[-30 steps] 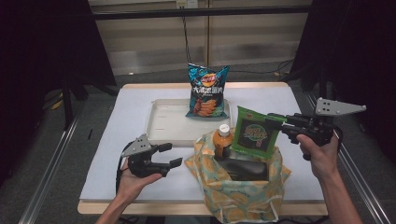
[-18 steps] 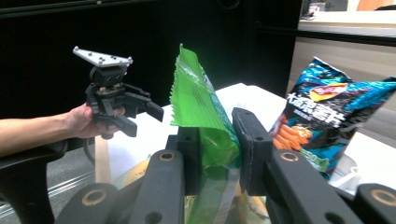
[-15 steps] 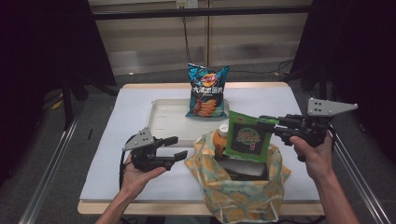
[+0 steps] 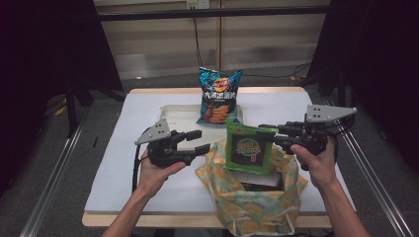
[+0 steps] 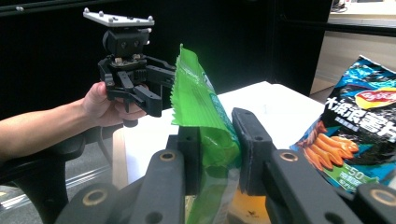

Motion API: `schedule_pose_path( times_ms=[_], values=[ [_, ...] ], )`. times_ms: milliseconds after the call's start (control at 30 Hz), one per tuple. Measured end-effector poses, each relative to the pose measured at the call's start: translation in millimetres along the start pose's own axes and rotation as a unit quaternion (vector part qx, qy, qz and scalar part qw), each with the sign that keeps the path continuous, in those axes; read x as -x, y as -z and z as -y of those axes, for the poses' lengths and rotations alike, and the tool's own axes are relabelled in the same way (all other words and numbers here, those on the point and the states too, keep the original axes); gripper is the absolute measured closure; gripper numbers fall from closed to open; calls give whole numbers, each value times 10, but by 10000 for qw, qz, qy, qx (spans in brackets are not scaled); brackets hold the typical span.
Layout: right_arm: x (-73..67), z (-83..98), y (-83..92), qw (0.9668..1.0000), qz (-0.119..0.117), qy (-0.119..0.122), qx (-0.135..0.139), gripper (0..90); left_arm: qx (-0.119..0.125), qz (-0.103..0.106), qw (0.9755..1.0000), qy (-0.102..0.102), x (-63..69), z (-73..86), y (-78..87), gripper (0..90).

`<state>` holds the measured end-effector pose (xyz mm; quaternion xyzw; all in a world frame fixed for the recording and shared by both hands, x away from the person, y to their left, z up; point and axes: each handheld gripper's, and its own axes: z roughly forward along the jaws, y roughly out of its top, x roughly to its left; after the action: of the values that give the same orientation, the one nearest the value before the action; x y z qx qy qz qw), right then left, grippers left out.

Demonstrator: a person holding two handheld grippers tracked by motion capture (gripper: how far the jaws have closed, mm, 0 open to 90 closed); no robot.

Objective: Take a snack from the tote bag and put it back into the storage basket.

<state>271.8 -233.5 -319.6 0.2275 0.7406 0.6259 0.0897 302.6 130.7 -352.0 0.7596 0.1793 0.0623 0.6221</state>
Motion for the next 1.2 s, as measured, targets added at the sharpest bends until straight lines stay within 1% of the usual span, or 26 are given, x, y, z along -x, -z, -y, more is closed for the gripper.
schedule_pose_path(
  times_ms=[33, 67, 100, 133, 167, 200, 233, 267, 300, 333, 400, 533, 567, 600, 633, 667, 700, 767, 900, 933, 967, 1000, 1067, 1133, 1167, 1200],
  values=[
    [-1, 1, -17, 10000, 12, -23, -7, 743, 68, 120, 9999, 11, 4, -28, -26, 438],
    [-1, 2, -37, 10000, -9, -16, 8, 743, 75, 207, 9998, 0, 3, -59, -45, 438],
    [-5, -2, -53, 10000, -9, -8, -5, 743, 150, 208, 9997, 11, 17, -89, -74, 447],
    [-15, -8, -69, 10000, -9, -25, 1, 743, 160, 301, 9994, -46, 22, -120, -99, 474],
    [-21, -15, -86, 10000, -31, -8, 0, 743, 193, 346, 9992, -72, 37, -152, -126, 510],
    [-30, -21, -105, 10000, -61, -8, 6, 743, 221, 410, 9989, -88, 52, -179, -148, 514],
    [-39, -27, -120, 10000, -63, 16, 4, 743, 269, 442, 9986, -96, 71, -198, -164, 521],
    [-47, -33, -136, 10000, -83, 20, -3, 743, 274, 410, 9987, -143, 85, -216, -176, 534],
    [-53, -37, -149, 9999, -101, 30, -1, 743, 260, 518, 9982, -150, 83, -230, -193, 543],
    [-56, -38, -158, 9999, -103, 44, 8, 743, 273, 485, 9983, -151, 94, -235, -207, 551],
    [-59, -35, -179, 9999, -129, 65, -6, 743, 306, 582, 9977, -139, 88, -222, -223, 566],
    [-90, -37, -229, 9998, -175, 122, -63, 744, 120, 557, 9982, -182, 100, -193, -264, 590],
    [-96, -36, -243, 9997, -212, 131, -69, 743, 136, 618, 9979, -153, 99, -179, -277, 595],
    [-102, -35, -255, 9996, -234, 141, -81, 744, 40, 604, 9979, -212, 97, -173, -282, 602],
    [-109, -32, -270, 9995, -248, 141, -97, 744, 38, 602, 9980, -200, 98, -161, -297, 602],
    [-116, -30, -286, 9995, -265, 150, -119, 744, 43, 677, 9975, -195, 92, -151, -313, 601],
    [-123, -27, -302, 9994, -276, 165, -116, 744, -33, 641, 9977, -217, 89, -149, -314, 600],
    [-137, -26, -330, 9994, -267, 196, -136, 743, -36, 700, 9974, -193, 73, -141, -320, 593],
    [-134, -10, -359, 9993, -281, 190, -156, 744, -54, 712, 9972, -206, 57, -130, -309, 603],
    [-132, -6, -366, 9993, -307, 184, -147, 744, -42, 716, 9973, -170, 57, -127, -306, 609],
    [-131, -3, -369, 9992, -312, 174, -153, 745, 5, 770, 9969, -184, 47, -122, -303, 623],
    [-130, -1, -368, 9993, -313, 168, -149, 744, -20, 802, 9966, -178, 43, -125, -297, 633],
    [-131, 0, -365, 9992, -321, 189, -153, 745, 30, 871, 9960, -187, 43, -129, -286, 671],
    [-130, 0, -360, 9992, -310, 193, -141, 744, 0, 857, 9961, -213, 46, -137, -273, 685],
    [-124, 2, -352, 9992, -327, 174, -114, 733, 42, 906, 9955, -266, 55, -151, -259, 718],
    [-120, 3, -350, 9992, -336, 172, -106, 726, 49, 894, 9955, -298, 66, -163, -253, 727]
  ],
)
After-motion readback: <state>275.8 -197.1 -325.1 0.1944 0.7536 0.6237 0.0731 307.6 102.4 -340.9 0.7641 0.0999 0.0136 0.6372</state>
